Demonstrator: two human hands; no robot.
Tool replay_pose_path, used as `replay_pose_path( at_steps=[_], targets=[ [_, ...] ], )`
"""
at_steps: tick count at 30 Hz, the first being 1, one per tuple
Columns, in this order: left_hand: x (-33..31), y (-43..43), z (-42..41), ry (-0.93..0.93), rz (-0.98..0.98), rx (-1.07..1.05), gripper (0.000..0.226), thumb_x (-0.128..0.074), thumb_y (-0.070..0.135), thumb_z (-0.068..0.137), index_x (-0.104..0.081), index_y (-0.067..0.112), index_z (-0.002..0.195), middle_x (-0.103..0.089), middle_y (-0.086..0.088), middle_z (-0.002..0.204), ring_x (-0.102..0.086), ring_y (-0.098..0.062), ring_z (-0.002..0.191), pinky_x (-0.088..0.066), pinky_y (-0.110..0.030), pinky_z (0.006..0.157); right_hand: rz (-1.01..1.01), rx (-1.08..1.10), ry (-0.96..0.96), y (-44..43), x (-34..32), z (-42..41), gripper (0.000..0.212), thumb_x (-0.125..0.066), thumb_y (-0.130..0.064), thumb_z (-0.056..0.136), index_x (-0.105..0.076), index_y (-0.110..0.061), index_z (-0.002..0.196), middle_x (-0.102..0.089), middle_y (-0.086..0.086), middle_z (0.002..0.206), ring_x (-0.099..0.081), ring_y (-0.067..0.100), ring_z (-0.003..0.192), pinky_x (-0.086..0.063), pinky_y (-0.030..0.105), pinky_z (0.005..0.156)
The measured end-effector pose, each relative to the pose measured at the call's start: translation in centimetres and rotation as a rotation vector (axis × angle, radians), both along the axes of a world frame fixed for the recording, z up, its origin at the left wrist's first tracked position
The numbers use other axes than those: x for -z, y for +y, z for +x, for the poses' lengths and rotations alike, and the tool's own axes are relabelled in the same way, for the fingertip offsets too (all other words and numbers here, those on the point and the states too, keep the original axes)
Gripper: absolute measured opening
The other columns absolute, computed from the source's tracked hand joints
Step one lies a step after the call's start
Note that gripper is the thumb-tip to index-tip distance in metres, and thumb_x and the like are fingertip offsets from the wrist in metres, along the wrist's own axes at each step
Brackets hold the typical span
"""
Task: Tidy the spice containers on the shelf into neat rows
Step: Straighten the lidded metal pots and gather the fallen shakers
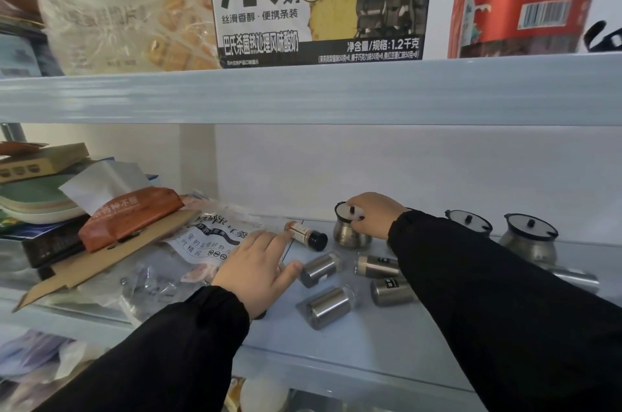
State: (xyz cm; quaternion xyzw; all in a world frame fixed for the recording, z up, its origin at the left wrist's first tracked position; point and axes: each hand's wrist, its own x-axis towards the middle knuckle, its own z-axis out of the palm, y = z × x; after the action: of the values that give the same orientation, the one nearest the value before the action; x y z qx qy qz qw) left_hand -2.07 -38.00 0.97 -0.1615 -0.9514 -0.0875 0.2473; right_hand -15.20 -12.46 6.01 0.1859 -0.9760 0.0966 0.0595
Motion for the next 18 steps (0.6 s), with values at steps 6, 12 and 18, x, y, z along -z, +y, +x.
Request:
replay_pose_path(
  at_steps=[6,12,18],
  targets=[
    [-1.3,-0.5,-0.8,0.013,0.021,0.009,0.071,-0.026,0.063,0.089,-0.037,0.019,0.143,-0.052,-0.005,0.133,-0.040,-0.023,0.127,-0.033,-0.037,0.106,-0.061,0.002,0.068,2.0,-0.9,2.9,0.070,-0.052,-0.046,0.092,-0.022,-0.034,0.155,-0.010,0.001,0.165,-0.002,0.021,0.152,-0.013,0.037,0.121],
    [-2.9,0.1,-1.2,0.031,0.046,0.047,0.074,-0.023,0.064,0.088,-0.035,0.020,0.145,-0.049,-0.007,0.138,-0.036,-0.022,0.130,-0.029,-0.036,0.108,-0.056,0.074,0.090,6.4,-2.3,6.6,0.073,-0.052,-0.050,0.092,-0.017,-0.038,0.155,-0.004,-0.002,0.165,0.004,0.020,0.152,-0.012,0.040,0.122],
    [-3.4,2.6,-1.3,0.011,0.044,0.053,0.074,-0.022,0.065,0.087,-0.031,0.023,0.147,-0.045,-0.007,0.142,-0.033,-0.022,0.133,-0.028,-0.038,0.109,-0.040,0.170,0.097,12.5,-3.1,10.3,0.073,-0.052,-0.051,0.092,-0.016,-0.040,0.155,-0.004,-0.003,0.165,0.005,0.019,0.152,-0.009,0.037,0.121]
  ],
)
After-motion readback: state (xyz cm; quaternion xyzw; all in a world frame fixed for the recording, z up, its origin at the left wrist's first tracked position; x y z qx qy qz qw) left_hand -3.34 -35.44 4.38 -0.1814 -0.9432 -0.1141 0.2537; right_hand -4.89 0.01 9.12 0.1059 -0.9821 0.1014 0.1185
